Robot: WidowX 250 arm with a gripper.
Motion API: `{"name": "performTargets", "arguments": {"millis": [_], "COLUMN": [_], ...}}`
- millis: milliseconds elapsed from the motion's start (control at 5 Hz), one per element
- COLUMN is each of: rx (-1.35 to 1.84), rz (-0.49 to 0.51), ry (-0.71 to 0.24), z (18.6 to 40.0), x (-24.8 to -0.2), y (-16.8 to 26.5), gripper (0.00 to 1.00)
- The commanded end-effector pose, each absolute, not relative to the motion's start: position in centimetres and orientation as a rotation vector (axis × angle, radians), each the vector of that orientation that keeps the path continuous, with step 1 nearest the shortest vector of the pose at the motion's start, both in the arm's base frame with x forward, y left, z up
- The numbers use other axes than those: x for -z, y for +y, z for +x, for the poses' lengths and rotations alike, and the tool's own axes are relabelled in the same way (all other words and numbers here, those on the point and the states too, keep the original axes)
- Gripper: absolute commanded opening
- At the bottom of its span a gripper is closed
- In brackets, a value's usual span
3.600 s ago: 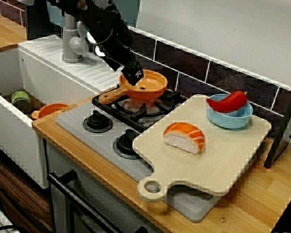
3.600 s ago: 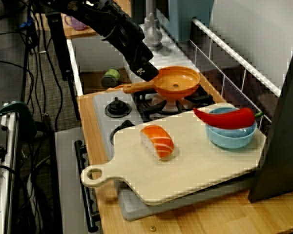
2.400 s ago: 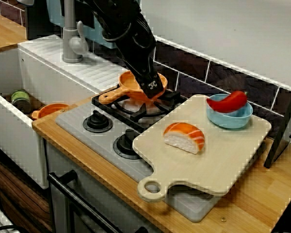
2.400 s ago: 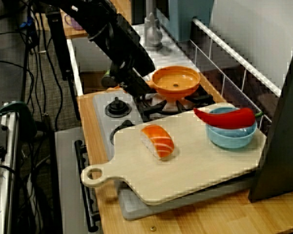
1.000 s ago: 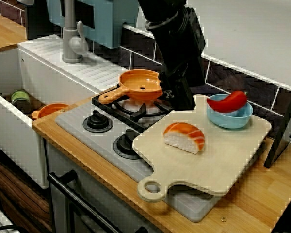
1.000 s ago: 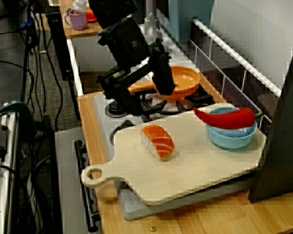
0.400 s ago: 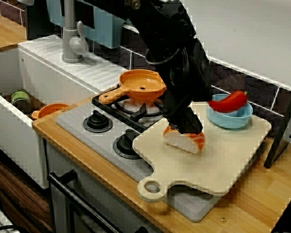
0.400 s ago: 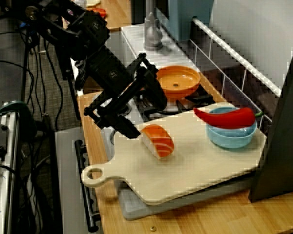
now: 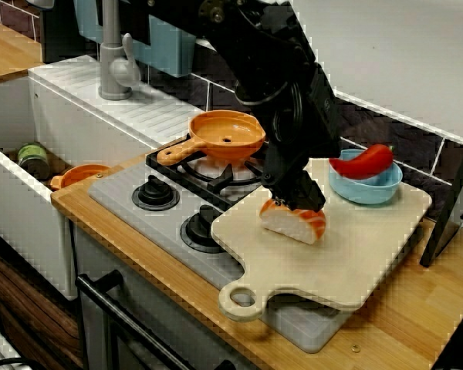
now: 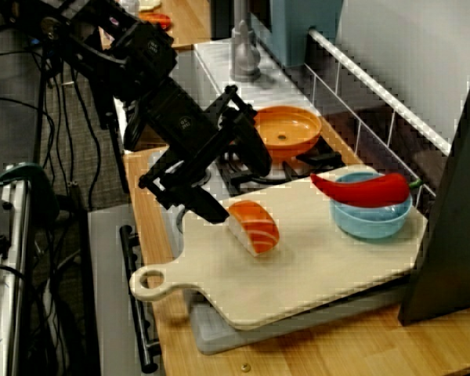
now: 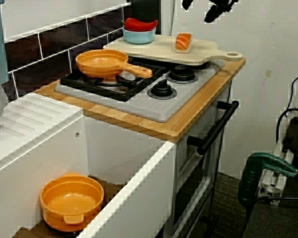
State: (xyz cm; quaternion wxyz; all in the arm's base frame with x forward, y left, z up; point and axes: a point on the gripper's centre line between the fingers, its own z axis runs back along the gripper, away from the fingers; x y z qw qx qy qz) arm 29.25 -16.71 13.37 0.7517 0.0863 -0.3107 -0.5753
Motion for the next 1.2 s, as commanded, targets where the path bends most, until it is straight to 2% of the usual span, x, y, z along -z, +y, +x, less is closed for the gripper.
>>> {"name": "performTargets", "arguments": {"millis": [0,400,1000], "rx": [1.298,1.284,1.279], "rz": [0.232,0.288,0.278], "ry": [-0.708,-0.617,-0.529], "z": [30.7,31.5,30.5], "x": [-14.0,-13.8,-15.2], "y": [-15.9,-15.6,-15.1], "gripper": [1.00,1.00,1.00]}}
